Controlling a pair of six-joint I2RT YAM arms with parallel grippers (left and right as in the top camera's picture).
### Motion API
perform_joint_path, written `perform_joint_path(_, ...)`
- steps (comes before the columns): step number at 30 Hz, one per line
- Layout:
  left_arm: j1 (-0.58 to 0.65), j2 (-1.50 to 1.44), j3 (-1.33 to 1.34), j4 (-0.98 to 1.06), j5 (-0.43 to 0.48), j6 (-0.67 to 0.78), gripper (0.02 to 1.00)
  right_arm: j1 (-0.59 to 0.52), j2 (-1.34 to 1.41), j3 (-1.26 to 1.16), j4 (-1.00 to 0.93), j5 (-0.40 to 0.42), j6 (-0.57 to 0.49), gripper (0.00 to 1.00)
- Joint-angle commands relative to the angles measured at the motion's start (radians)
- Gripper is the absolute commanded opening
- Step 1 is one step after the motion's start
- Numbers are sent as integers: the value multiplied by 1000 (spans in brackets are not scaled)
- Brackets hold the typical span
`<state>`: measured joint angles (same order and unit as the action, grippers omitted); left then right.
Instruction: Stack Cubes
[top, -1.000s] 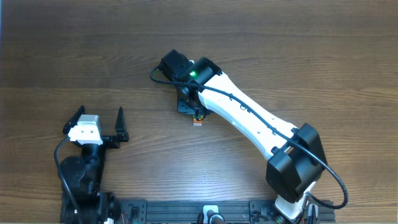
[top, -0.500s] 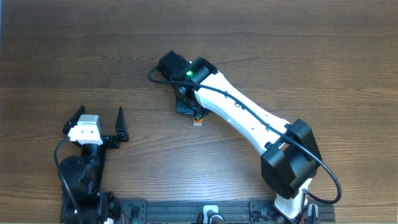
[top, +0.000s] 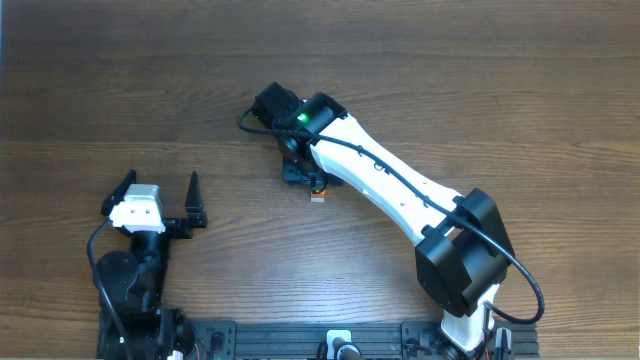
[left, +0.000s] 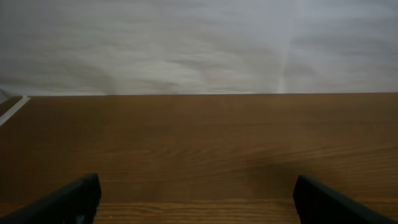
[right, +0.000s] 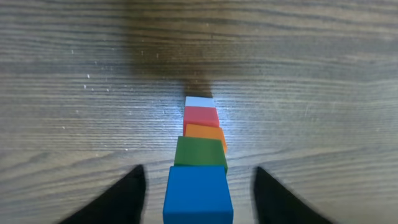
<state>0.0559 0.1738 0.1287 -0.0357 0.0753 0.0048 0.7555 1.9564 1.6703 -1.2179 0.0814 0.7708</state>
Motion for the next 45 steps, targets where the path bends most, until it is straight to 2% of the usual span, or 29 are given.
perform_joint_path(1,6,-5,-5,5,7,17,998,8,10,20,3,6,3,862)
perform_joint_path(2,6,-5,-5,5,7,17,998,8,10,20,3,6,3,954)
perform_joint_path(3,6,-5,-5,5,7,17,998,8,10,20,3,6,2,993)
perform_joint_path(10,6,-5,-5,5,7,17,998,1,8,21,18,22,-3,993)
perform_joint_path(13,6,-5,-5,5,7,17,998,-16,-7,32,33,21,-45,991)
perform_joint_path(18,6,-5,-5,5,7,17,998,-67,-45,123,26,30,-177,993)
perform_joint_path(26,6,-5,-5,5,7,17,998,-304,-175,240,64,123,-430,991)
perform_joint_path(29,6,-5,-5,5,7,17,998,-413,-225,220,69,201,-510,993)
perform_joint_path(33,6,-5,-5,5,7,17,998,-506,-327,101,137,231,-605,993)
perform_joint_path(36,6,-5,-5,5,7,17,998,-573,-460,-73,248,231,-620,993)
perform_joint_path(41,6,-5,-5,5,7,17,998,-663,-760,-425,451,198,-626,991)
perform_joint_path(45,6,-5,-5,5,7,17,998,-673,-1014,-682,586,166,-664,991)
